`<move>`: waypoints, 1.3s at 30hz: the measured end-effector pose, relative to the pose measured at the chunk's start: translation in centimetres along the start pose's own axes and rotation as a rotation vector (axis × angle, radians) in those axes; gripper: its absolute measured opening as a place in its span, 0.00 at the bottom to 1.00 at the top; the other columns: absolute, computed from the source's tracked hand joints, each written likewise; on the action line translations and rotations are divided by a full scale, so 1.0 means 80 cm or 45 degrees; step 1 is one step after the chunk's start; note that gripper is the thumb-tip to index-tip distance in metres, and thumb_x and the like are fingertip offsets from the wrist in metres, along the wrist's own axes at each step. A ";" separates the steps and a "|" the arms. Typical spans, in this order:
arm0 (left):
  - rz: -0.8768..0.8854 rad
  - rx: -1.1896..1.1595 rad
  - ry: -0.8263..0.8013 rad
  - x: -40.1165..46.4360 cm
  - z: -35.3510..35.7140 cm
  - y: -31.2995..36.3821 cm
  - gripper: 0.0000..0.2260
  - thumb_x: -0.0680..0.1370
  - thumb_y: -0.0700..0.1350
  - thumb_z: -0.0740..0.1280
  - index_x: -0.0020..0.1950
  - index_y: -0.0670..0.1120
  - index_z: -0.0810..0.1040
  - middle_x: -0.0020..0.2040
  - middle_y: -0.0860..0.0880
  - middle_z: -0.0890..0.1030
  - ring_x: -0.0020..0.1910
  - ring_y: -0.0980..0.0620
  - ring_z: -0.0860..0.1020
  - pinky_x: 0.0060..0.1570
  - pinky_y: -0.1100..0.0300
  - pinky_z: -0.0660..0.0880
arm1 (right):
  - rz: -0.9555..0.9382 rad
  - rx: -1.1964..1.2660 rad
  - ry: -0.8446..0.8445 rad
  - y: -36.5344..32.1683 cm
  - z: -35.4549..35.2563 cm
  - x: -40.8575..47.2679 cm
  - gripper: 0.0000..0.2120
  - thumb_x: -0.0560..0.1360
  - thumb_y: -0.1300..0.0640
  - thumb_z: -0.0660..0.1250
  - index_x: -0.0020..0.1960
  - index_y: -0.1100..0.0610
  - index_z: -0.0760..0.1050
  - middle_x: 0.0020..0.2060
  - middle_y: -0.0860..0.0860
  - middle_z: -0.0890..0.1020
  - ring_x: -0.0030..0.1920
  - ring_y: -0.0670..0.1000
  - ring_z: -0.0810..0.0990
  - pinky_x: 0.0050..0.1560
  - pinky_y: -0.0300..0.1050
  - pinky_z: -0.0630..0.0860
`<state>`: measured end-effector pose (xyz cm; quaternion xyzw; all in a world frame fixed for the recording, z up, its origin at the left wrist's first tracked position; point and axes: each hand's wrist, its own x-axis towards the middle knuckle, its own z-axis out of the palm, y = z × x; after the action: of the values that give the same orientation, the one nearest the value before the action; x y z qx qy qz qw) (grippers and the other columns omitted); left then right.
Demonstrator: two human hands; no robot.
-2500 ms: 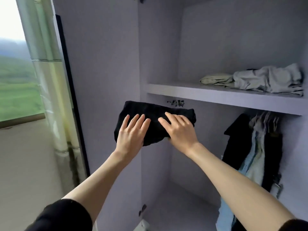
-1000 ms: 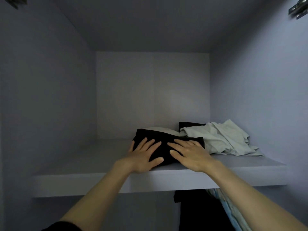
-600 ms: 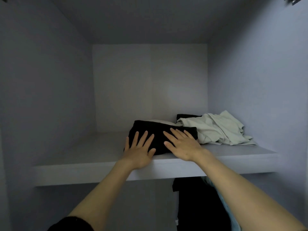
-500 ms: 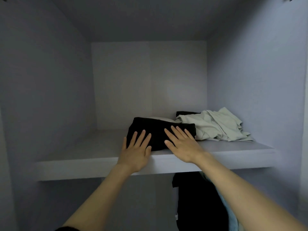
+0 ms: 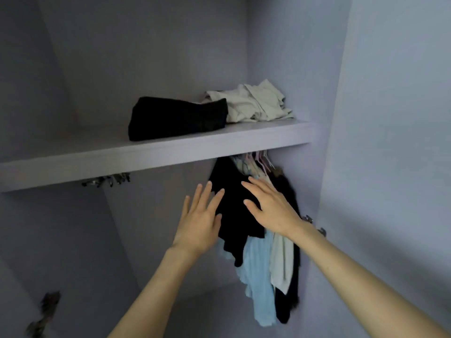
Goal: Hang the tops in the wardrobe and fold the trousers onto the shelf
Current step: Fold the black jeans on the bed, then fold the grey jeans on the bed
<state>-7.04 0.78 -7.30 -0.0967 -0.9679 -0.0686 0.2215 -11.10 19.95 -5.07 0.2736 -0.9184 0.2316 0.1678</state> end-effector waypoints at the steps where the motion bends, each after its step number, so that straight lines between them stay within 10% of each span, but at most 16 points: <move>1: 0.033 -0.058 -0.025 -0.014 0.010 0.011 0.26 0.82 0.46 0.53 0.77 0.53 0.46 0.78 0.50 0.42 0.76 0.50 0.38 0.73 0.51 0.39 | 0.066 0.050 -0.004 0.005 0.006 -0.030 0.23 0.81 0.51 0.55 0.76 0.51 0.58 0.75 0.48 0.58 0.76 0.48 0.53 0.74 0.45 0.53; 21: 0.795 -0.768 -1.025 -0.342 0.204 0.493 0.16 0.81 0.46 0.58 0.69 0.52 0.72 0.64 0.50 0.76 0.61 0.49 0.75 0.62 0.55 0.70 | 1.472 0.200 0.020 0.121 -0.060 -0.748 0.20 0.81 0.55 0.58 0.72 0.55 0.66 0.66 0.55 0.74 0.65 0.55 0.74 0.65 0.45 0.67; 25: 0.902 -0.806 -1.180 -0.349 0.230 0.634 0.17 0.82 0.47 0.55 0.71 0.49 0.69 0.69 0.51 0.72 0.67 0.52 0.70 0.60 0.70 0.58 | 1.640 0.191 0.147 0.161 -0.129 -0.850 0.18 0.80 0.56 0.59 0.70 0.55 0.69 0.62 0.55 0.78 0.61 0.54 0.77 0.61 0.42 0.69; 30: 0.970 -0.959 -1.229 -0.327 0.253 0.770 0.15 0.81 0.44 0.59 0.67 0.46 0.73 0.63 0.49 0.77 0.61 0.52 0.75 0.64 0.57 0.69 | 1.826 0.215 0.234 0.214 -0.198 -0.926 0.17 0.81 0.56 0.58 0.69 0.54 0.69 0.60 0.54 0.79 0.59 0.53 0.78 0.59 0.44 0.72; 39: 1.251 -0.908 -1.304 -0.201 0.357 1.019 0.16 0.81 0.45 0.58 0.69 0.48 0.71 0.64 0.49 0.76 0.61 0.53 0.75 0.60 0.62 0.69 | 2.014 0.149 0.423 0.432 -0.296 -0.969 0.16 0.81 0.54 0.58 0.68 0.52 0.70 0.56 0.50 0.81 0.56 0.49 0.79 0.55 0.39 0.71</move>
<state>13.04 82.47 -32.59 -0.5974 -0.7156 -0.2158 -0.2906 34.73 90.81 -30.50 -0.4864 -0.7895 0.3668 0.0739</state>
